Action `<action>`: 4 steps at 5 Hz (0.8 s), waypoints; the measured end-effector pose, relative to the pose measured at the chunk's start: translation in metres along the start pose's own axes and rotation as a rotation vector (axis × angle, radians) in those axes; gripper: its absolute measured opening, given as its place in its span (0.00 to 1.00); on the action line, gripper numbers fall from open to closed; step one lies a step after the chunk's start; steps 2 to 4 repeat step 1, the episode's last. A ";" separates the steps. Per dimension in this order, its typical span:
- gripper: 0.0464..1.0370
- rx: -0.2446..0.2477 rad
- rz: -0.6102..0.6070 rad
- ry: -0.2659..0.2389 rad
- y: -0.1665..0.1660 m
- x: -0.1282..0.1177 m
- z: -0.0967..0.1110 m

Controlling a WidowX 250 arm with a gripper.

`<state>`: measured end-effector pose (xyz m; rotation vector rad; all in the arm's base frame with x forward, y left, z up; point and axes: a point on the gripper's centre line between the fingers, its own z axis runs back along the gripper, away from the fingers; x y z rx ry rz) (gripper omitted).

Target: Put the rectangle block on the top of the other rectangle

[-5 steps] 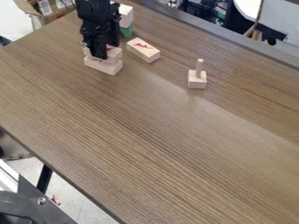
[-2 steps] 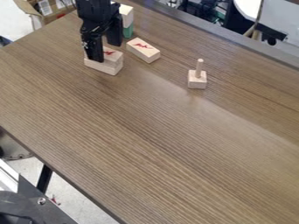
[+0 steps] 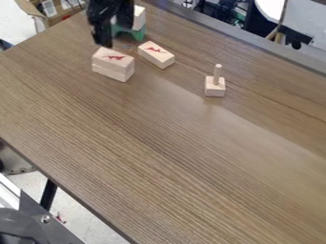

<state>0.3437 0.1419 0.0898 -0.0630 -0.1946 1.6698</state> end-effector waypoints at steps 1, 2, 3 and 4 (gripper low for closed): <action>0.96 -0.007 -0.099 -0.029 -0.019 -0.018 0.014; 0.96 -0.007 -0.099 -0.029 -0.019 -0.018 0.014; 0.96 -0.007 -0.099 -0.029 -0.019 -0.018 0.014; 0.96 -0.007 -0.099 -0.029 -0.019 -0.018 0.014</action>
